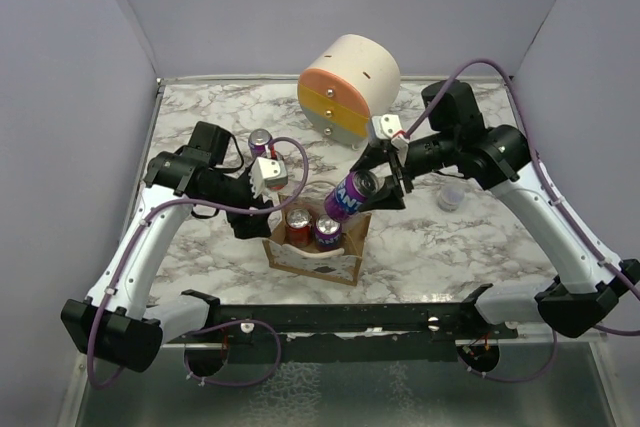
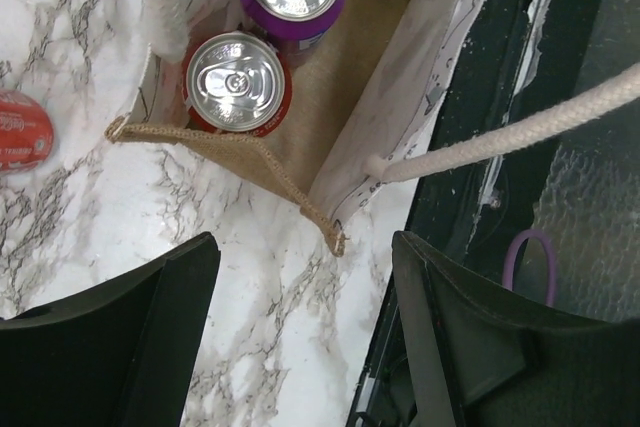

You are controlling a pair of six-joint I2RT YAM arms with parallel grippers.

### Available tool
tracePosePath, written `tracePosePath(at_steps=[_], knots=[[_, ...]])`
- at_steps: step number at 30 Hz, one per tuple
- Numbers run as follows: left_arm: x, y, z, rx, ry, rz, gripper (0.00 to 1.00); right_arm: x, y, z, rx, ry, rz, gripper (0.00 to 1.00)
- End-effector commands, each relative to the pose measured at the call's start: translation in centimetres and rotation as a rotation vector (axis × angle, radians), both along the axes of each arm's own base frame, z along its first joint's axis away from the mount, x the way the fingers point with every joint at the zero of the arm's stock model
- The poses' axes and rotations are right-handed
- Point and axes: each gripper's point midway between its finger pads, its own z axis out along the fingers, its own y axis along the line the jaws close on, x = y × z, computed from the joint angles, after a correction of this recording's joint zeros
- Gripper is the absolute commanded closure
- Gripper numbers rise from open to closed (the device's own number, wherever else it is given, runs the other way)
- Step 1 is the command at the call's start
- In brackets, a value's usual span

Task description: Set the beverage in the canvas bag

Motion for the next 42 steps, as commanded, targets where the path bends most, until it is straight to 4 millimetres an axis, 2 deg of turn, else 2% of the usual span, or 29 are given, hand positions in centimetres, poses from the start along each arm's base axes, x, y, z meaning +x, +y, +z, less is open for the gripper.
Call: tracePosePath(at_steps=[1,8,11,15,21,30,38,42], knots=[[-1.8,-1.3,1.0,-0.083,-0.005,-0.088,0.28,-1.6,1.6,0.6,0.05,0.006,0.12,0.99],[-3.5,-2.3,0.2,-0.113,-0.014,-0.191,0.28,-1.1,3.7,-2.5,0.03,0.073,0.177,0.99],[-4.3,-2.7,-0.2,-0.141,-0.031,-0.244,0.28,-1.2,4.0,-3.8,0.023,0.105,0.187,0.99],[-4.4,-3.3,0.0,-0.152,-0.082,-0.317,0.29,-1.0,4.3,-5.2,0.015,0.141,0.192,0.99],[-5.4,-5.4,0.3,-0.243,-0.109,-0.435,0.3,-0.9,4.3,-6.7,0.014,0.146,0.178,0.99],[-6.7,-7.3,2.3,-0.329,-0.118,-0.541,0.48,-0.3,4.8,-7.2,0.002,0.164,0.176,0.99],[-8.4,-7.6,2.3,-0.356,-0.063,-0.597,0.55,0.0,5.3,-7.6,-0.012,0.161,0.171,0.99],[-8.8,-7.5,1.8,-0.356,-0.024,-0.607,0.67,-0.6,6.2,-8.3,-0.007,0.147,0.201,0.99]])
